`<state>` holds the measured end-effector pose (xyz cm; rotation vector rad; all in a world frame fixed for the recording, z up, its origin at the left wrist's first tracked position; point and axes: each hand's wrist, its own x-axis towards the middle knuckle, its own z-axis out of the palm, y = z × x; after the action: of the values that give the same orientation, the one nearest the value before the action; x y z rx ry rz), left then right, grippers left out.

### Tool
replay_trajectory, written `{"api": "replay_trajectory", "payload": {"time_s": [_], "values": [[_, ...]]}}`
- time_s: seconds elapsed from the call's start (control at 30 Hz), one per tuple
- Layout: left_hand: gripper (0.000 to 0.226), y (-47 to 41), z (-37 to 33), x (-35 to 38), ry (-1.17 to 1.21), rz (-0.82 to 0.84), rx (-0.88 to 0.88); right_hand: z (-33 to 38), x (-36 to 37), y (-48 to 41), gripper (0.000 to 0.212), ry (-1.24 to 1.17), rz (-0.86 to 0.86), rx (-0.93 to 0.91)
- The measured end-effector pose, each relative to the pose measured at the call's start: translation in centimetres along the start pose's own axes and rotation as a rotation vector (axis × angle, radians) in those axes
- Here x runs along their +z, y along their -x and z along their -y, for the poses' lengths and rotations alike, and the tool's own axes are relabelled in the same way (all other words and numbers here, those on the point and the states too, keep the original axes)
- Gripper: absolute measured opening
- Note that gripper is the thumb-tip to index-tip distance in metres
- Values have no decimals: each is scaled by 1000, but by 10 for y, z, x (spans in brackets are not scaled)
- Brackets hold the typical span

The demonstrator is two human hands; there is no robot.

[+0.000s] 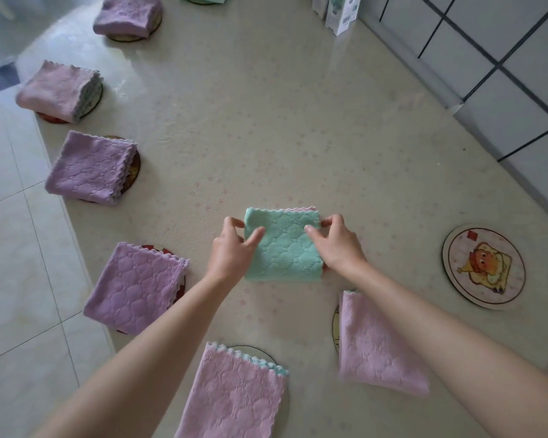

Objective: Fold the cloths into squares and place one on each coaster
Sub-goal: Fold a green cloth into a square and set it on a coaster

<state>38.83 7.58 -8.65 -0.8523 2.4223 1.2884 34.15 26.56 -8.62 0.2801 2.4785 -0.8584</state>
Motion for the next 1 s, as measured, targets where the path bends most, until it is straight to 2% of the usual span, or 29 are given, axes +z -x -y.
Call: {"api": "replay_trajectory", "payload": {"time_s": [0.1, 0.17, 0.3, 0.43, 0.57, 0.7, 0.77, 0.9, 1.0], "values": [[48, 19, 11, -1, -62, 2, 98, -5, 3, 24, 68, 31, 68, -36], [51, 25, 17, 1, -108, -9, 107, -10, 8, 34, 75, 92, 79, -65], [56, 31, 25, 5, -234, -99, 82, -12, 12, 42, 68, 126, 26, -46], [49, 36, 25, 15, -259, -145, 53, -9, 21, 49, 61, 117, 3, -45], [40, 34, 18, 19, -138, -138, -67, -4, 24, 45, 62, 46, 43, 84], [57, 29, 14, 16, 125, -48, -251, -5, 12, 38, 68, -217, 66, 217], [59, 25, 11, 14, 244, 30, -320, -10, 6, 35, 69, -351, 85, 275], [33, 25, 0, 14, 463, 160, -441, -19, -7, 33, 51, -519, 205, 334], [22, 33, -20, 14, 545, 246, -375, -30, -23, 35, 36, -600, 236, 366]]}}
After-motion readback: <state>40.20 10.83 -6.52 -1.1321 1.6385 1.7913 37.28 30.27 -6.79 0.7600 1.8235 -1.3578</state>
